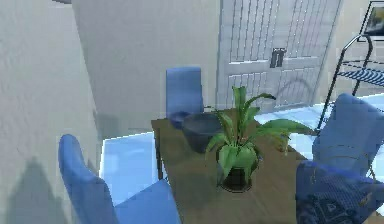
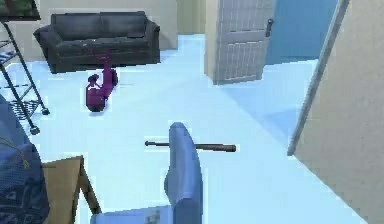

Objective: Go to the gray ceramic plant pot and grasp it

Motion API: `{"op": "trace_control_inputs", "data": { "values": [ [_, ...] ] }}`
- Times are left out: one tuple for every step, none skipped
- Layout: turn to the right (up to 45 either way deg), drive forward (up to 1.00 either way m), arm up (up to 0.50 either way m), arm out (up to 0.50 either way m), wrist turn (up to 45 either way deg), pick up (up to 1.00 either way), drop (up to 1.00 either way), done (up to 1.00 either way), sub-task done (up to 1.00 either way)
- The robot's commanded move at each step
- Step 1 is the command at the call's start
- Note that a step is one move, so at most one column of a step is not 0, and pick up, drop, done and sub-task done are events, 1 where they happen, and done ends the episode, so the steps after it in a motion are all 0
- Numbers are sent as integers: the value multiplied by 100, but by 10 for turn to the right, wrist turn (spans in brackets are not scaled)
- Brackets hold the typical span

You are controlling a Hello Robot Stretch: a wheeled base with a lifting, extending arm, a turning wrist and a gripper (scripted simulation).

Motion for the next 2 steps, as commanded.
{"op": "trace_control_inputs", "data": {
  "values": [
    [450, 0, 0, 0, 0, 0, 0, 0, 0],
    [450, 0, 0, 0, 0, 0, 0, 0, 0]
  ]
}}
